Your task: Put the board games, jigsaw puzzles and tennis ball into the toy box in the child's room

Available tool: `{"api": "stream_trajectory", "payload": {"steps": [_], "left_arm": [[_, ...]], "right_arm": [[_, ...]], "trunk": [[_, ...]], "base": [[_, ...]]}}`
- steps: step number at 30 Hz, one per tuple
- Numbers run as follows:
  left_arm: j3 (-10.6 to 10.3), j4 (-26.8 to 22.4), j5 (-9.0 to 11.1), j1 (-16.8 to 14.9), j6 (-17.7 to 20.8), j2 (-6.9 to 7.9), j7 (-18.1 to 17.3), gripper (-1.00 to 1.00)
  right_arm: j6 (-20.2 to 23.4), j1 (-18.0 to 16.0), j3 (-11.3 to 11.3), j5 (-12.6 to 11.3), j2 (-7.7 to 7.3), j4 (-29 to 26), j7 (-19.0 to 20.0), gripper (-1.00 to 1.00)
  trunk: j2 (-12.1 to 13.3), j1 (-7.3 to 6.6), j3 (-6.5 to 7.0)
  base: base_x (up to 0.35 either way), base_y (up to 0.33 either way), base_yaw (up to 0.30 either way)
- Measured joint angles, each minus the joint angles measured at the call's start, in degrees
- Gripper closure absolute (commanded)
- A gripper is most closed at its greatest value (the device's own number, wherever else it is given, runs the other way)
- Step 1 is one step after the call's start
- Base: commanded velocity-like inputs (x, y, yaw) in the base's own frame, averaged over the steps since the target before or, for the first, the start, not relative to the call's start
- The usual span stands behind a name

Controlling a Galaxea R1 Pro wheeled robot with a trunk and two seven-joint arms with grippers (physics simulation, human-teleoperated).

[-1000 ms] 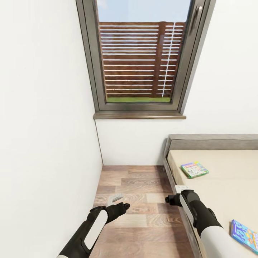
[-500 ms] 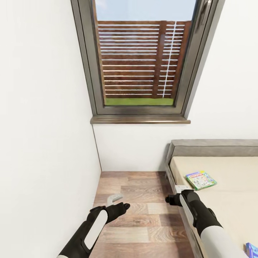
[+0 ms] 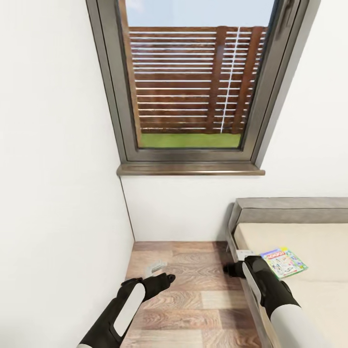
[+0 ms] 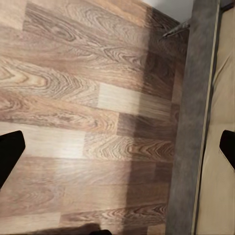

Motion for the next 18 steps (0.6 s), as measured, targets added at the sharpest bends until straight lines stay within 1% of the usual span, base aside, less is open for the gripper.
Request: {"api": "stream_trajectory", "payload": {"steps": [13, 18], "left_arm": [[0.0, 0.0, 0.0, 0.0, 0.0, 0.00, 0.0, -1.00], [0.0, 0.0, 0.0, 0.0, 0.0, 0.00, 0.1, -1.00]], "right_arm": [[0.1, 0.0, 0.0, 0.0, 0.00, 0.0, 0.0, -1.00], [0.1, 0.0, 0.0, 0.0, 0.00, 0.0, 0.0, -1.00]], "trunk": [[0.0, 0.00, 0.00], [0.0, 0.02, 0.00]], "base": [[0.329, 0.000, -0.001], [0.203, 0.000, -0.078]]}}
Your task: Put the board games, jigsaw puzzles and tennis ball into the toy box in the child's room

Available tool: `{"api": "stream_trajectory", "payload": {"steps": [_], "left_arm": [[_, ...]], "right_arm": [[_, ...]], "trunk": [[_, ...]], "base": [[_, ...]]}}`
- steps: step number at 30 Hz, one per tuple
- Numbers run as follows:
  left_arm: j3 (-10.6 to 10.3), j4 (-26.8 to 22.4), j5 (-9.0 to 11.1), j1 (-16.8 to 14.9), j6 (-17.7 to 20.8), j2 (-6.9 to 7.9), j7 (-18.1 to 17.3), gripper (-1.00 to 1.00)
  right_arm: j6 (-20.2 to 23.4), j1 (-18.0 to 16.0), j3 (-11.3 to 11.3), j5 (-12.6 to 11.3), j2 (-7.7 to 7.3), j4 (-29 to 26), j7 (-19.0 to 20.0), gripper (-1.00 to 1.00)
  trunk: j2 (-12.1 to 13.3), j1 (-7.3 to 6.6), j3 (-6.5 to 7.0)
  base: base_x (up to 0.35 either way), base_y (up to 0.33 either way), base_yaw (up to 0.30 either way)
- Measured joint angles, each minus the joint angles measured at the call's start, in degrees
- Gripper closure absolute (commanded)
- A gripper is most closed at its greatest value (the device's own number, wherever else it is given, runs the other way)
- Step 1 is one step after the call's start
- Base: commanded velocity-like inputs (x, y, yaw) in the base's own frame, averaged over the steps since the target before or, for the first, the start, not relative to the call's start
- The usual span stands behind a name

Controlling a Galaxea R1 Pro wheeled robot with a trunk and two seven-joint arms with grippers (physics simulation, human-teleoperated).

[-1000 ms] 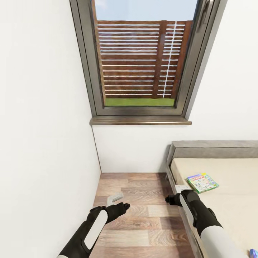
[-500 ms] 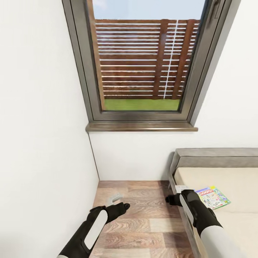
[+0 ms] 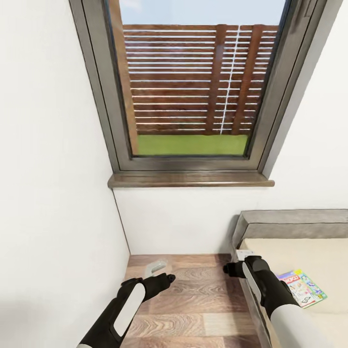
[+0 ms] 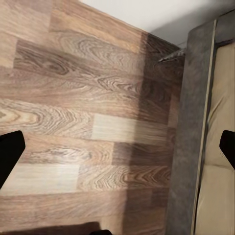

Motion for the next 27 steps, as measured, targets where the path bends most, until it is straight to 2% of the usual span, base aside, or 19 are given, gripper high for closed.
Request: {"api": "stream_trajectory", "payload": {"steps": [11, 27], "left_arm": [[0.0, 0.0, 0.0, 0.0, 0.0, 0.00, 0.0, -1.00], [0.0, 0.0, 0.0, 0.0, 0.0, 0.00, 0.0, -1.00]], "right_arm": [[0.1, 0.0, 0.0, 0.0, 0.00, 0.0, 0.0, -1.00], [0.2, 0.0, 0.0, 0.0, 0.00, 0.0, 0.0, -1.00]], "trunk": [[0.0, 0.01, 0.00], [0.0, 0.02, 0.00]], "base": [[0.066, 0.000, -0.213], [0.013, 0.000, -0.269]]}}
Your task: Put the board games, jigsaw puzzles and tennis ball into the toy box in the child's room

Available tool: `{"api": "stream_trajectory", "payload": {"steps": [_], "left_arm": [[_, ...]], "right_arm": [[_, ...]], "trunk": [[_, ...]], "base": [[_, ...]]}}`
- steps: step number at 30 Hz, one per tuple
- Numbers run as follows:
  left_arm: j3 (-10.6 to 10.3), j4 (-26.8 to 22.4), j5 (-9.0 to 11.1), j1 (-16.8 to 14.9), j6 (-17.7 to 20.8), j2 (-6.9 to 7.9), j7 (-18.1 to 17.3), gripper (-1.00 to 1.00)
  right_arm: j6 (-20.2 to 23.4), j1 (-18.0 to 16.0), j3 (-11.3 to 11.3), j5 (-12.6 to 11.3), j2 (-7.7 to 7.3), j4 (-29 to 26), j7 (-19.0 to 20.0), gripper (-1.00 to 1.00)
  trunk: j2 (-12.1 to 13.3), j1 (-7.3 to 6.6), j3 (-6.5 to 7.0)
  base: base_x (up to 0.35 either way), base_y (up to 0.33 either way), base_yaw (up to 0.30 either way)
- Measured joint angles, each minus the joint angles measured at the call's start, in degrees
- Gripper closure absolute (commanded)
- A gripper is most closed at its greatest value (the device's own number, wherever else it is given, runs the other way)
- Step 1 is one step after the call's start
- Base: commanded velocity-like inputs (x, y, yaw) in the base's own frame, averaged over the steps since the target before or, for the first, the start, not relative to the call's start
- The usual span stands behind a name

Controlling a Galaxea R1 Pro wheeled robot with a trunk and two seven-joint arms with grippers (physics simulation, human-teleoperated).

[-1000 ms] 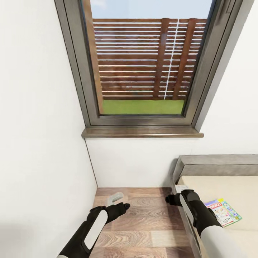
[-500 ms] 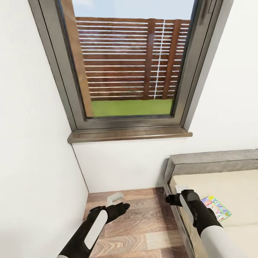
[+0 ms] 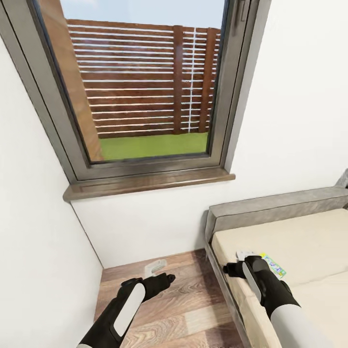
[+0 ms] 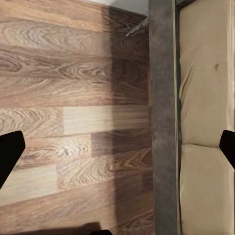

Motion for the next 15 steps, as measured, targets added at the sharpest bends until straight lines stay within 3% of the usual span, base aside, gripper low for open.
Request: {"api": "stream_trajectory", "payload": {"steps": [15], "left_arm": [[0.0, 0.0, 0.0, 0.0, 0.0, 0.00, 0.0, -1.00]], "right_arm": [[0.0, 0.0, 0.0, 0.0, 0.00, 0.0, 0.0, -1.00]], "trunk": [[0.0, 0.00, 0.00]], "base": [[0.001, 0.000, -0.280]]}}
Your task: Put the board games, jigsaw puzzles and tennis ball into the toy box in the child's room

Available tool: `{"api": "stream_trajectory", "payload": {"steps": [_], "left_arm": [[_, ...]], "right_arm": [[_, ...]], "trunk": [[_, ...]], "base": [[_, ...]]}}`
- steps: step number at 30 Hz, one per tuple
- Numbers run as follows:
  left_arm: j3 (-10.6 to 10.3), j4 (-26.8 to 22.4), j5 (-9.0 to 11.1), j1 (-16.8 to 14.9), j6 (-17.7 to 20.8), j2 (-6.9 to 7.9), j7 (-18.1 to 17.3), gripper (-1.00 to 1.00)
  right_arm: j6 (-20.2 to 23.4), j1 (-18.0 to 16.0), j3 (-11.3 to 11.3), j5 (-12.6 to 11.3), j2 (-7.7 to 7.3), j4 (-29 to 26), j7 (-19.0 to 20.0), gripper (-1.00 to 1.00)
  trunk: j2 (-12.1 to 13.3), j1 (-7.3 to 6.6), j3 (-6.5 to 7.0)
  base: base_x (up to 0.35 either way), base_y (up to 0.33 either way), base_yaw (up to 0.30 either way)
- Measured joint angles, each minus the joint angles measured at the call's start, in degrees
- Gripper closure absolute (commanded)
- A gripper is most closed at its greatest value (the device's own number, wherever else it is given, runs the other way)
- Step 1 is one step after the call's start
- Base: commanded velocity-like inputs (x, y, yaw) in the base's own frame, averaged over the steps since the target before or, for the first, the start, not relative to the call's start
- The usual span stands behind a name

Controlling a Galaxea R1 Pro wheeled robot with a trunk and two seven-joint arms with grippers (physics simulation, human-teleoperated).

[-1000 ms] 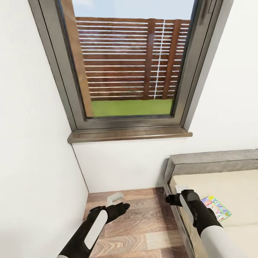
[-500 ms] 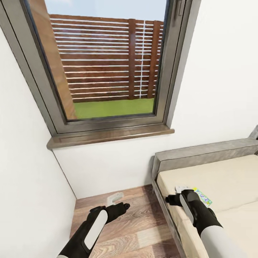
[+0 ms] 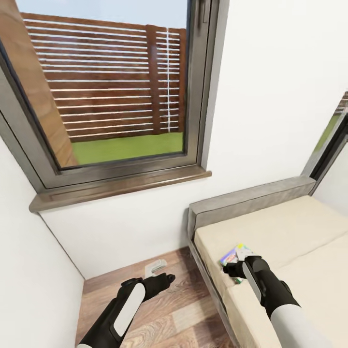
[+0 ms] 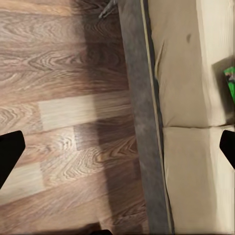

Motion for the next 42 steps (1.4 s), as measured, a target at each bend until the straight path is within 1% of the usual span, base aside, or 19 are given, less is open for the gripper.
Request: {"api": "stream_trajectory", "payload": {"steps": [5, 10, 29, 34, 42], "left_arm": [[0.0, 0.0, 0.0, 0.0, 0.0, 0.00, 0.0, -1.00], [0.0, 0.0, 0.0, 0.0, 0.0, 0.00, 0.0, -1.00], [0.5, 0.0, 0.1, 0.0, 0.0, 0.00, 0.0, -1.00], [0.4, 0.0, 0.1, 0.0, 0.0, 0.00, 0.0, -1.00], [0.3, 0.0, 0.1, 0.0, -0.1, 0.00, 0.0, -1.00]], "right_arm": [[0.0, 0.0, 0.0, 0.0, 0.00, 0.0, 0.0, -1.00], [0.0, 0.0, 0.0, 0.0, -0.04, 0.0, 0.0, -1.00], [0.0, 0.0, 0.0, 0.0, -0.16, 0.0, 0.1, -1.00], [-0.1, 0.0, 0.0, 0.0, -0.17, 0.0, 0.1, -1.00], [-0.1, 0.0, 0.0, 0.0, -0.21, 0.0, 0.1, -1.00]], "trunk": [[0.0, 0.00, 0.00], [0.0, 0.00, 0.00], [0.0, 0.00, 0.00], [0.0, -0.01, 0.00], [0.0, -0.02, 0.00]], "base": [[0.000, 0.000, -0.224], [0.000, 0.000, -0.114], [0.004, 0.000, -0.030], [0.096, 0.000, -0.005], [0.204, 0.000, -0.002]]}}
